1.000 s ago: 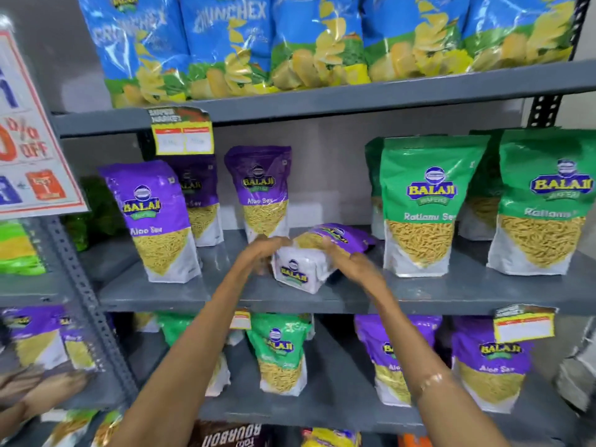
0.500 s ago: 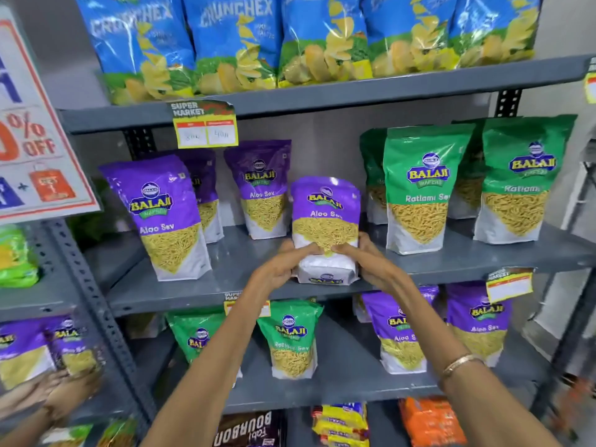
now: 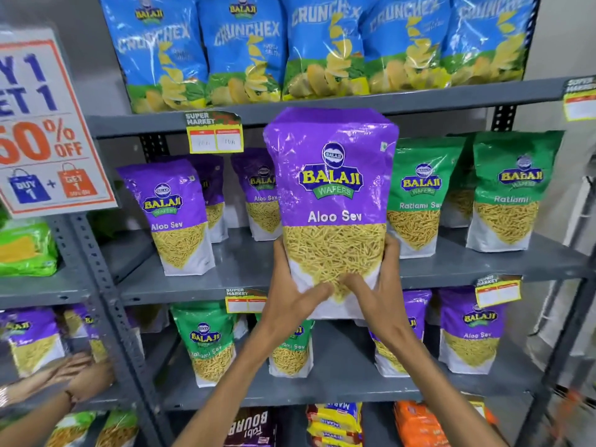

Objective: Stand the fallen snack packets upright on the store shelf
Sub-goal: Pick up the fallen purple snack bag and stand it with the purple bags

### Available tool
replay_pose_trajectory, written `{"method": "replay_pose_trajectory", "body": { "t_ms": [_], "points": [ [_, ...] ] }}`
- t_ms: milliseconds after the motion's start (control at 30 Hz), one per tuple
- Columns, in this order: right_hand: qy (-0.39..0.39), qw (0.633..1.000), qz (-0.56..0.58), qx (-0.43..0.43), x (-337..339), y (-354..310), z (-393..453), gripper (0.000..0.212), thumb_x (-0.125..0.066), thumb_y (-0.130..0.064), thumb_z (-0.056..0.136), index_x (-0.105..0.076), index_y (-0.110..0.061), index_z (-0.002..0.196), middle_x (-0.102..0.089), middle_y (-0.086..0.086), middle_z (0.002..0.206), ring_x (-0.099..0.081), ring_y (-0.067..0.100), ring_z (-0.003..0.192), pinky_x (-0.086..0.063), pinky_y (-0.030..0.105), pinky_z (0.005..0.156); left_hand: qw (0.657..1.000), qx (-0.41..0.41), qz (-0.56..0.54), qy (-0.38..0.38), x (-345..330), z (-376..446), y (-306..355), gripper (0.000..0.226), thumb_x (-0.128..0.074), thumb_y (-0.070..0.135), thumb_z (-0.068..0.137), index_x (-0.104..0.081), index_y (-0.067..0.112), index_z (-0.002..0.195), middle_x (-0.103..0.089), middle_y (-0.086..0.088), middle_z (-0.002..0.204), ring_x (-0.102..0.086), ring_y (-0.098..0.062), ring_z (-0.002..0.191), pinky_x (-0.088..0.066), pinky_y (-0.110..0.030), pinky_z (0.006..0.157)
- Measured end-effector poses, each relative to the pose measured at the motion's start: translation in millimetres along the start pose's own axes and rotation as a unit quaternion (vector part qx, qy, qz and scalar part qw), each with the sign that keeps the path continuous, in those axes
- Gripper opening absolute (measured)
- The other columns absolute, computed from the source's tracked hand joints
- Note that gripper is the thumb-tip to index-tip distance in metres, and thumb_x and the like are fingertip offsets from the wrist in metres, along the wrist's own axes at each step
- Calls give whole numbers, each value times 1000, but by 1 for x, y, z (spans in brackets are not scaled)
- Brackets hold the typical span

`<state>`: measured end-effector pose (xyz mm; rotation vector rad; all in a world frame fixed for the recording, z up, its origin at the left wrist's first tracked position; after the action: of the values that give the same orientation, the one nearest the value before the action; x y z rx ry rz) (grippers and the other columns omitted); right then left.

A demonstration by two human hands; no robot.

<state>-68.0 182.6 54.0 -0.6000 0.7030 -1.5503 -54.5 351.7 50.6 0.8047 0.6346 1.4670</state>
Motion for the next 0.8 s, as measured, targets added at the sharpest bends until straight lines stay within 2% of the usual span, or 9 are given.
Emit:
{"method": "replay_pose_trajectory", "body": {
  "t_ms": [67,233,367,467,567,667,733,800],
  "points": [
    [-24,999,16,38,29,-29,6,66,-66,-26,73,-34,-29,131,-60,-34,111,-60,-9,103,-46,8,88,999,-26,5,37,-22,-5,35,91,-82,15,73,-28,12,147,-63,4,136,-61,-12,128,-48,-19,103],
    [-37,997,30,66,33,-57,-8,72,-67,-29,74,-33,-20,137,-60,-34,114,-61,-8,107,-46,8,90,999,-46,-11,13,-28,-23,63,90,-80,11,76,-26,8,148,-63,7,136,-61,-11,128,-49,-19,103],
    [-45,997,36,54,34,-60,-7,68,-70,-26,79,-31,-26,135,-59,-36,116,-61,-9,110,-46,8,91,999,-42,3,16,-29,-23,65,92,-82,16,76,-26,10,149,-62,4,138,-61,-13,129,-49,-21,104],
    [-89,995,36,15,36,-35,0,72,-74,-13,86,-28,-28,140,-60,-38,119,-61,-10,114,-46,5,92,999,-17,30,15,-28,-17,47,93,-84,18,78,-26,17,150,-60,7,140,-59,-10,132,-49,-18,105],
    [-126,992,15,-24,34,3,17,74,-76,-5,86,-31,-29,140,-61,-37,119,-60,-12,116,-44,3,93,998,20,59,-1,-24,0,17,91,-86,8,80,-30,30,148,-60,15,139,-58,-2,132,-47,-14,105],
    [-120,992,-13,-42,25,42,39,70,-77,0,80,-39,-35,128,-65,-33,113,-61,-12,109,-45,6,93,996,50,76,-26,-12,26,-17,92,-86,1,78,-33,25,149,-62,19,136,-58,0,130,-48,-18,107],
    [-107,993,-21,-53,14,68,55,72,-79,3,78,-45,-38,125,-67,-25,113,-63,-7,107,-48,12,93,993,62,87,-39,-1,44,-35,93,-87,3,77,-33,22,151,-60,19,139,-56,0,131,-46,-17,107],
    [-92,994,-20,-61,-2,94,73,74,-80,10,74,-48,-32,126,-67,-8,116,-64,-5,104,-50,15,90,991,69,103,-40,12,63,-51,92,-86,3,77,-35,23,151,-58,8,144,-54,-5,134,-45,-19,109]
  ]
}}
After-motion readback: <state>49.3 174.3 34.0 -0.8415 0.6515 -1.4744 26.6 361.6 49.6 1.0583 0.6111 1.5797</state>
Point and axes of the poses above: each hand's wrist, its own z-axis towards the middle knuckle, its own x-axis out of the back of the hand, y = z × x, the point moved 6 cm from there along z, towards the middle knuckle
